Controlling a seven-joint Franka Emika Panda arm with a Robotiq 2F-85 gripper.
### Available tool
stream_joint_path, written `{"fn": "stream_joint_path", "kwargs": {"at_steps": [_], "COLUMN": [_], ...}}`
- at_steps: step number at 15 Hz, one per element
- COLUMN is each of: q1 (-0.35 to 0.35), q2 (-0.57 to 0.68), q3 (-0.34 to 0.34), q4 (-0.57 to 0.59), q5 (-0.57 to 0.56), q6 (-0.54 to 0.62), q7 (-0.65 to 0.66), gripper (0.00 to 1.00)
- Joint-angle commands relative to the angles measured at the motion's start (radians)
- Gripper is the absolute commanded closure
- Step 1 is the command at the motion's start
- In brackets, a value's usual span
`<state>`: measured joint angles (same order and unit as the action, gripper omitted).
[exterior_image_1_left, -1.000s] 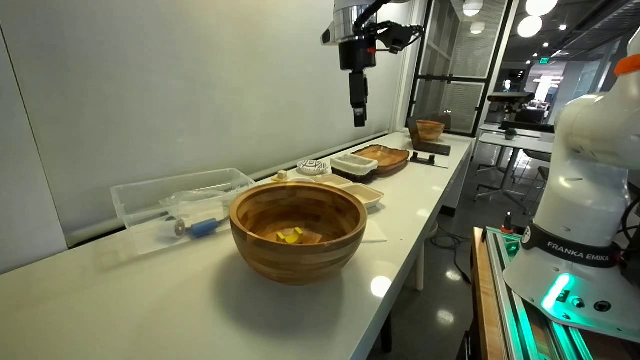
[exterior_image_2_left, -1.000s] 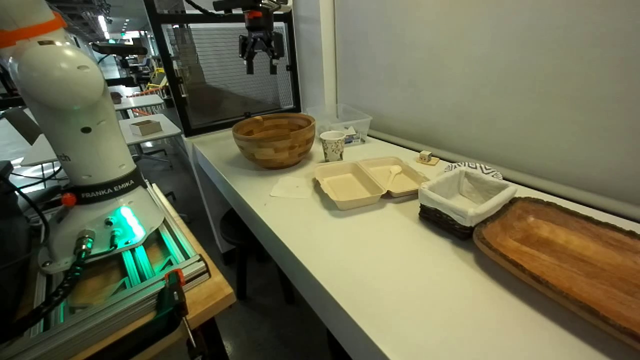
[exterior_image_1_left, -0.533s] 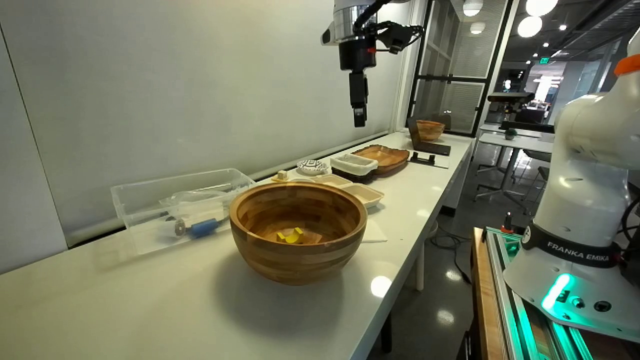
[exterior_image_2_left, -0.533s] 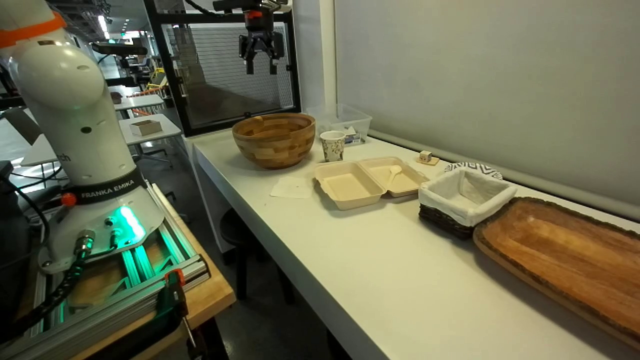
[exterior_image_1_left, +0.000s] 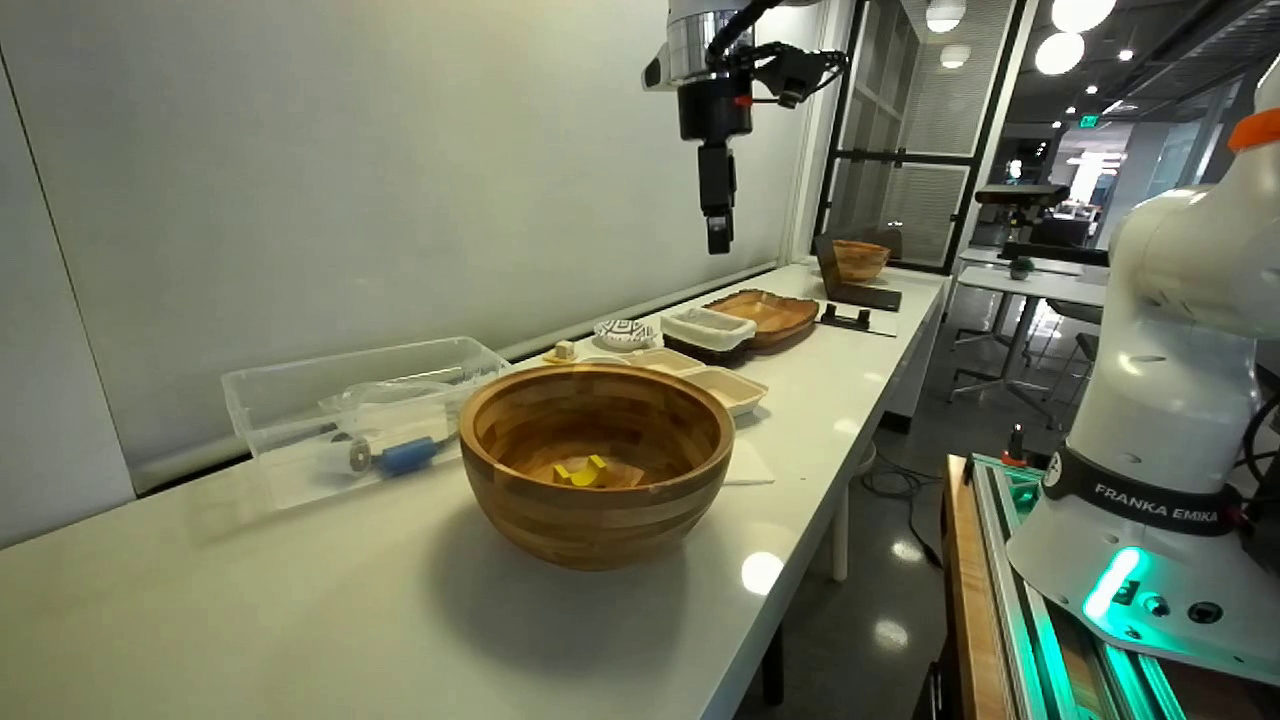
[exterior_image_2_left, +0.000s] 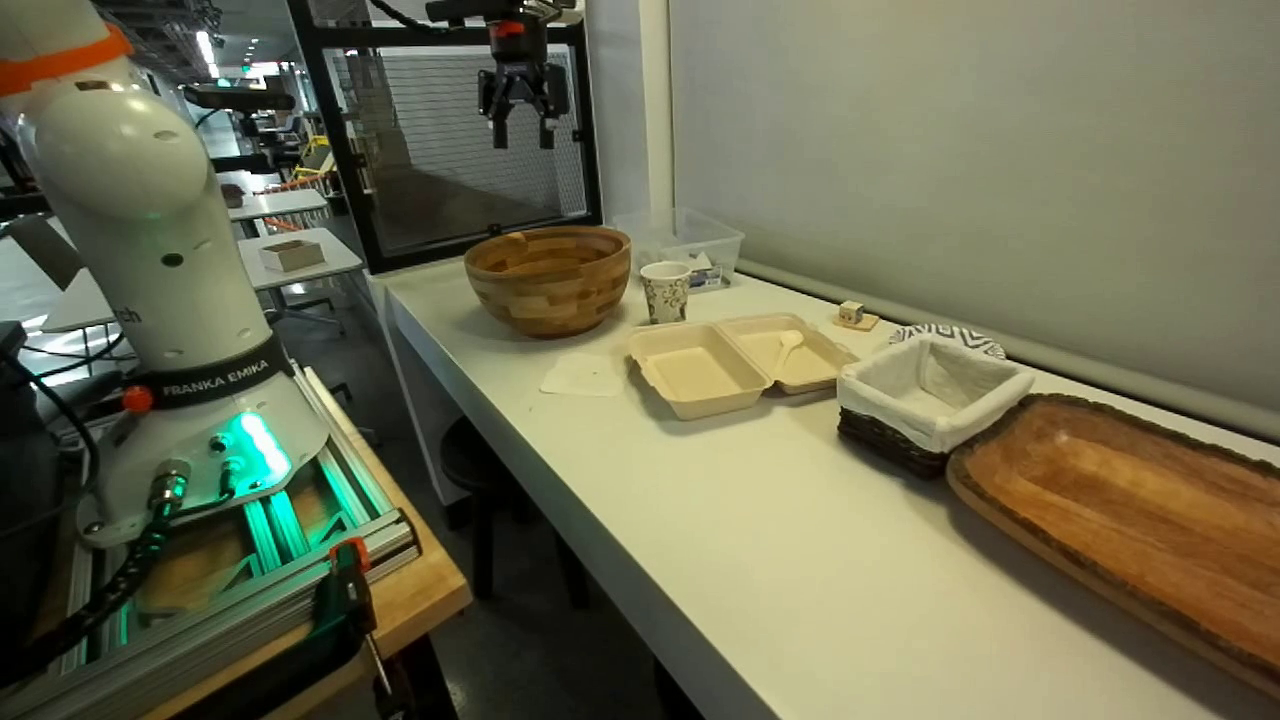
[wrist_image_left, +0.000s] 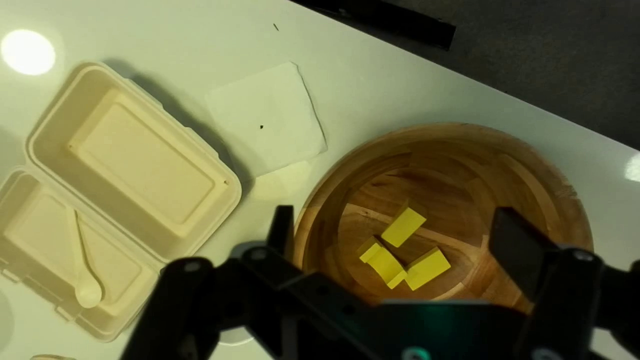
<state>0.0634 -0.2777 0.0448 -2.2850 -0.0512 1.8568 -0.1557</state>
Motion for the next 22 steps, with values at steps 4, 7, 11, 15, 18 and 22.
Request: {"fn": "stream_joint_path", "kwargs": {"at_steps": [4,7,11,15,18,22], "q1": [-0.028,-0.031,-0.013,-0.027,-0.027,-0.027], "q2": [0.018,0.048,0.135,0.166,0.220,0.223], "q3": [-0.047,-0.086,-0.116,-0.096,-0.090,-0.090], "q4": [-0.001,-0.013,-0.004,0.000,0.013,0.021], "q5": [-0.118,-0.099,0.091,0.179,0.238,0.244], "q6": [0.168,0.291,0.370,0.345,0.344,0.344], "q7": [-0.143,-0.248,-0.313,-0.320,-0.349,-0.353], "gripper": [0.00,0.00,0.00,0.00,0.00,0.00]}}
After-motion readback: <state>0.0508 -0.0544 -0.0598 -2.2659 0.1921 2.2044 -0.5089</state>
